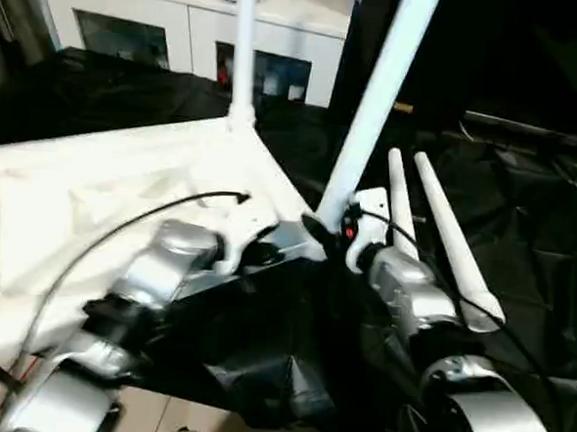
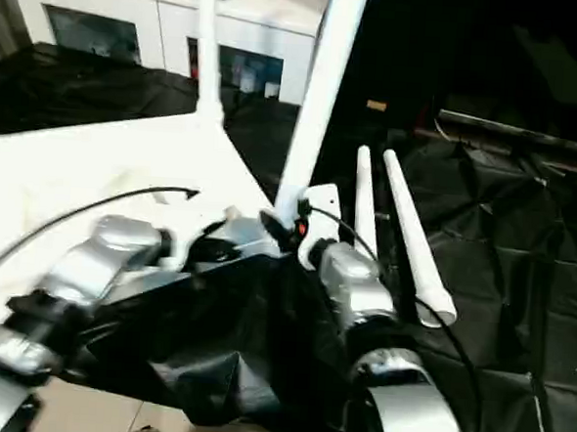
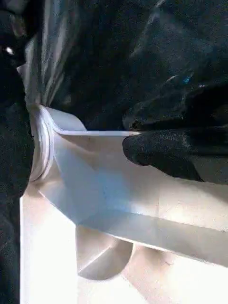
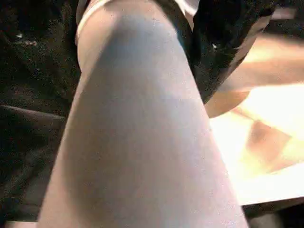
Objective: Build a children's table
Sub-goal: Rotate leg to tighten
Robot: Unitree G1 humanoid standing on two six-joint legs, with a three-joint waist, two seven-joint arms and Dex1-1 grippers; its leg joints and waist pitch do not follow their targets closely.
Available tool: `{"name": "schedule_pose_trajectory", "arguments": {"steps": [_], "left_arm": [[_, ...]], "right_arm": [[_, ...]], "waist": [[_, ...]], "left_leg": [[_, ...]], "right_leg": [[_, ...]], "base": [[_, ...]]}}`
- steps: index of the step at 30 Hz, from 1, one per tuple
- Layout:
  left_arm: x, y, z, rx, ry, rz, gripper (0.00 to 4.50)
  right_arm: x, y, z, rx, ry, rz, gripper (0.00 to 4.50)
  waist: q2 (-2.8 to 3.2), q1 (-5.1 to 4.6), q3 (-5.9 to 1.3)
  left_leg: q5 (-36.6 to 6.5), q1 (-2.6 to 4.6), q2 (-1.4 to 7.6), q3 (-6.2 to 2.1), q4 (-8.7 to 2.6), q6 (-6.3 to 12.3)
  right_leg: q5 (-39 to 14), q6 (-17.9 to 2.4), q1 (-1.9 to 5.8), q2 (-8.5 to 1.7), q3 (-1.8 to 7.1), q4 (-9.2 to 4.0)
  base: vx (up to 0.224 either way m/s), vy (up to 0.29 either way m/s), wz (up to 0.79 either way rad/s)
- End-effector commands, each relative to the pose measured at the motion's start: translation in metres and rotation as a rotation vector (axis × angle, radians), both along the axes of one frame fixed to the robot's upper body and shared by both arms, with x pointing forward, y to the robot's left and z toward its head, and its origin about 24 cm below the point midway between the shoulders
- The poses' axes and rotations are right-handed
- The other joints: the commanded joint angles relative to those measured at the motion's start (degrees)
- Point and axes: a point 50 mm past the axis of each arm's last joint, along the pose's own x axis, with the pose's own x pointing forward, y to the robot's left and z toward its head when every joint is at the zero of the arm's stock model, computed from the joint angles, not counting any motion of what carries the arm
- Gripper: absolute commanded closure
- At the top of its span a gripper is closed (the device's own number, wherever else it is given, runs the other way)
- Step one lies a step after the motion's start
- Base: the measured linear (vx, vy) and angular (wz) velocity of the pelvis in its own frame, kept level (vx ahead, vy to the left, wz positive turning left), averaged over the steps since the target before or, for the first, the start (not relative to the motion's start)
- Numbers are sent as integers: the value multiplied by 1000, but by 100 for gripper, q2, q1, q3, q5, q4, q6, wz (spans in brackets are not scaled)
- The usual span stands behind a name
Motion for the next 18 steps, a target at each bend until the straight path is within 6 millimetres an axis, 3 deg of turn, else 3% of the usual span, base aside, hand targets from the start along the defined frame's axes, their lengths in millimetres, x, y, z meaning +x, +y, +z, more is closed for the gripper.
{"name": "schedule_pose_trajectory", "arguments": {"steps": [1, 5, 6, 10, 18], "left_arm": [[11, -19, 25, -72, -116, 24, 450], [8, -39, 27, -101, -125, -11, 450], [6, -39, 26, -102, -122, -24, 450], [5, -35, 24, -96, -121, -44, 450], [1, -19, 24, -88, -107, -100, 450]], "right_arm": [[-16, 10, -31, -16, 160, -12, 184], [-14, 24, -29, -26, 174, -33, 184], [-14, 24, -28, 2, 178, -33, 149], [-12, 23, -25, 11, 165, -18, 108], [-5, 18, -9, -24, 74, 136, 43]], "waist": [[90, -14, -362], [75, -24, -373], [87, -20, -371], [109, -26, -367], [92, -43, -387]], "left_leg": [[-1501, 63, 84, -27, -400, -176], [-1433, 41, 80, -26, -401, -145], [-1428, 38, 75, -25, -400, -129], [-1453, 44, 82, -23, -407, -96], [-1246, -5, 87, -24, -401, -17]], "right_leg": [[-1826, -738, 237, -511, 349, -551], [-1691, -713, 247, -507, 344, -534], [-1686, -699, 250, -505, 342, -534], [-1631, -722, 235, -506, 345, -536], [-1354, -819, 280, -503, 348, -496]], "base": [[0, 0, 0], [0, 0, 0], [0, 0, 0], [0, 0, 0], [0, 0, 0]]}}
